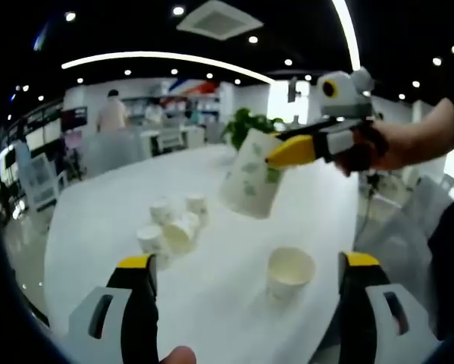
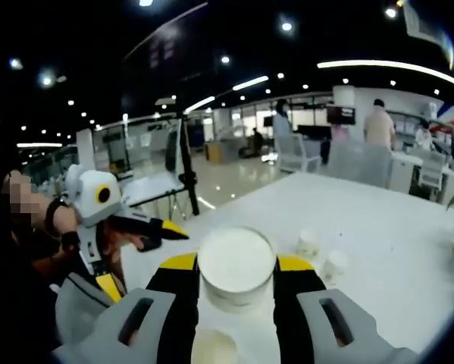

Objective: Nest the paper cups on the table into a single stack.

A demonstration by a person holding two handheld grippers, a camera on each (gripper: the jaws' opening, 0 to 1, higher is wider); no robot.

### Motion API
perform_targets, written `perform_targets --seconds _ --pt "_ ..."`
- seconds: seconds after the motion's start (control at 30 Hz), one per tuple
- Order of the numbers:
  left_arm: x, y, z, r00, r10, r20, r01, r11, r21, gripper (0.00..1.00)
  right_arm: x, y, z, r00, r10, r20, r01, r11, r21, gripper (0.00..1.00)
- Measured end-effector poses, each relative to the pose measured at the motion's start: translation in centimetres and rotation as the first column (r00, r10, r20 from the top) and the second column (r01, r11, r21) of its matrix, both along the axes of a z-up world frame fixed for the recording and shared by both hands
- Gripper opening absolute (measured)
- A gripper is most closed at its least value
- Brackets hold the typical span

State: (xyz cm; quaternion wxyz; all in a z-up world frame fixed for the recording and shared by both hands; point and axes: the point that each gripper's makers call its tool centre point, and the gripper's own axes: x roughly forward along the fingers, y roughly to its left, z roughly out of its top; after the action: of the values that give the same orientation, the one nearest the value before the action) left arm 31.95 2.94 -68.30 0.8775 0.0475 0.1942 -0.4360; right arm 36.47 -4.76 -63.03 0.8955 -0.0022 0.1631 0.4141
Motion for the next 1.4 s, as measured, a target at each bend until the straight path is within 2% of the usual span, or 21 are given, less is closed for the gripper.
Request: perform_targets --seconds 0.17,0.3,0.37,0.5,0.57,0.63,0.87,1.0,1.13,1.3,1.4 --pt "-0.2 -0.3 0.6 1.000 0.003 -0.007 -0.003 1.000 -0.030 0.97 -0.7 0.4 -0.1 0.998 -0.034 -0.052 0.039 0.994 0.107 0.35" --pt "-0.8 -1.1 1.0 0.999 0.002 -0.034 -0.005 0.997 -0.083 0.95 -1.2 0.8 -0.6 0.995 -0.044 -0.086 0.057 0.987 0.151 0.35" --pt "-1.0 -1.3 1.2 0.999 -0.001 -0.043 -0.004 0.995 -0.098 0.94 -1.5 1.1 -0.6 0.992 -0.045 -0.118 0.069 0.976 0.206 0.35" --pt "-1.7 -1.9 1.3 0.998 -0.015 -0.054 0.009 0.994 -0.112 0.93 -1.7 1.1 -0.7 0.989 -0.047 -0.139 0.081 0.965 0.250 0.35" --pt "-1.8 -2.3 1.8 0.998 -0.016 -0.068 0.004 0.985 -0.171 0.95 -1.9 1.1 -0.7 0.988 -0.044 -0.151 0.085 0.959 0.272 0.35" --pt "-2.1 -2.5 2.3 0.994 -0.023 -0.109 -0.002 0.973 -0.230 0.93 -2.2 1.2 -0.4 0.985 -0.038 -0.168 0.090 0.946 0.313 0.35" --pt "-2.7 -2.9 2.4 0.986 -0.064 -0.155 0.018 0.960 -0.280 0.77 -3.1 1.5 -0.3 0.982 -0.006 -0.190 0.077 0.925 0.372 0.35" --pt "-3.7 -3.6 3.1 0.978 -0.128 -0.163 0.068 0.940 -0.333 0.59 -3.7 1.9 -0.4 0.978 0.016 -0.207 0.068 0.917 0.394 0.35" --pt "-4.0 -3.6 2.7 0.975 -0.143 -0.170 0.083 0.945 -0.317 0.54 -4.0 1.8 -0.3 0.975 0.020 -0.220 0.077 0.903 0.424 0.35" --pt "-3.9 -3.4 3.6 0.975 -0.151 -0.160 0.085 0.928 -0.362 0.42 -4.4 1.4 -0.1 0.966 0.031 -0.255 0.106 0.858 0.503 0.35" --pt "-4.0 -3.4 4.4 0.969 -0.165 -0.186 0.072 0.902 -0.425 0.35 -4.7 1.1 0.1 0.960 0.049 -0.276 0.114 0.830 0.546 0.35"
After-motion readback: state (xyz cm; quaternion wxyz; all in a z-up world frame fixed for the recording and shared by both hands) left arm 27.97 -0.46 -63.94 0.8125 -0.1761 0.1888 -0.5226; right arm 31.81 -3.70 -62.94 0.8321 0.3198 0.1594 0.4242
